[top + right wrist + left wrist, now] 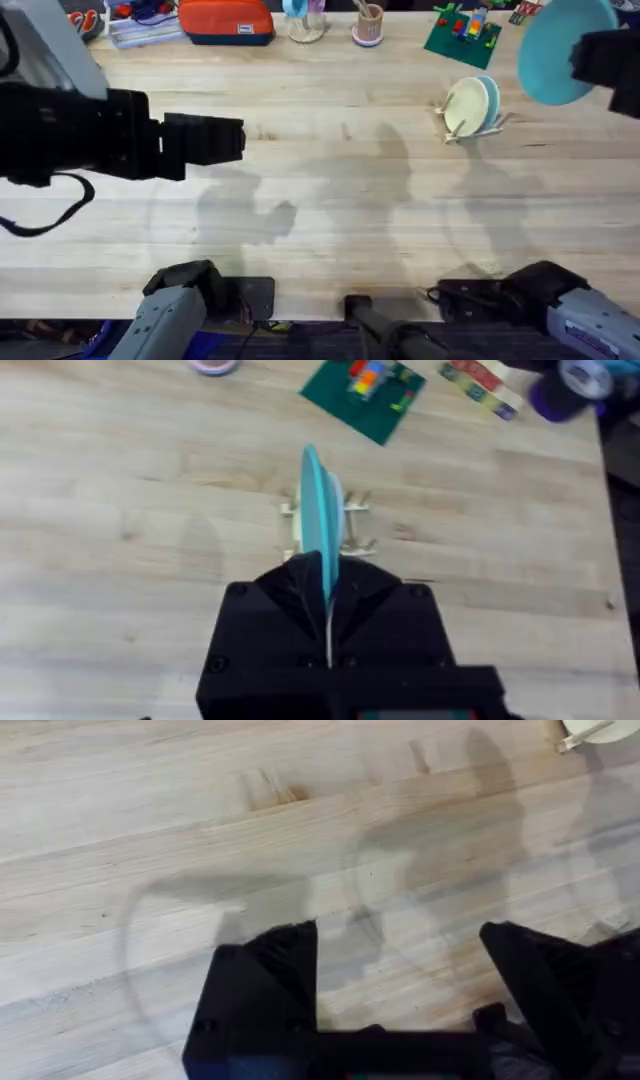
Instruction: Pick up the plates from the table one by one and place each into a slot on the dish rack.
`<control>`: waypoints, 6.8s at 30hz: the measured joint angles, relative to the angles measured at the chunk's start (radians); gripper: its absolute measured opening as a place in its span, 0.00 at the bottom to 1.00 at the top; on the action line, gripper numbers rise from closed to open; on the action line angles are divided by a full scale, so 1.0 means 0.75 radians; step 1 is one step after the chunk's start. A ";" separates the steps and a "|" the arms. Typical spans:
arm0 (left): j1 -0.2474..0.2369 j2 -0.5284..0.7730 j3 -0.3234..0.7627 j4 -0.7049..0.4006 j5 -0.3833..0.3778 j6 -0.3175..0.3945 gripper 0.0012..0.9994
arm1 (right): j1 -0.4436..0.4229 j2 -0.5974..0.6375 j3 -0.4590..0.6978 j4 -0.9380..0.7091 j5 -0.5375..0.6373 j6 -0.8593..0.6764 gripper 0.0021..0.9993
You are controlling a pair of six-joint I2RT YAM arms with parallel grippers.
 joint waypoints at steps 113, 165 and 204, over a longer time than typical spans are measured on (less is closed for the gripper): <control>0.000 0.000 0.000 0.000 0.000 0.000 0.99 | -0.653 0.684 -0.068 0.289 -0.447 -0.403 0.03; 0.000 0.000 0.000 0.000 0.000 0.000 0.99 | -0.653 0.710 -0.179 0.369 -0.447 -0.403 0.19; 0.000 0.000 0.000 0.000 0.000 0.000 0.99 | -0.653 0.177 -0.179 0.117 -0.452 -0.408 0.99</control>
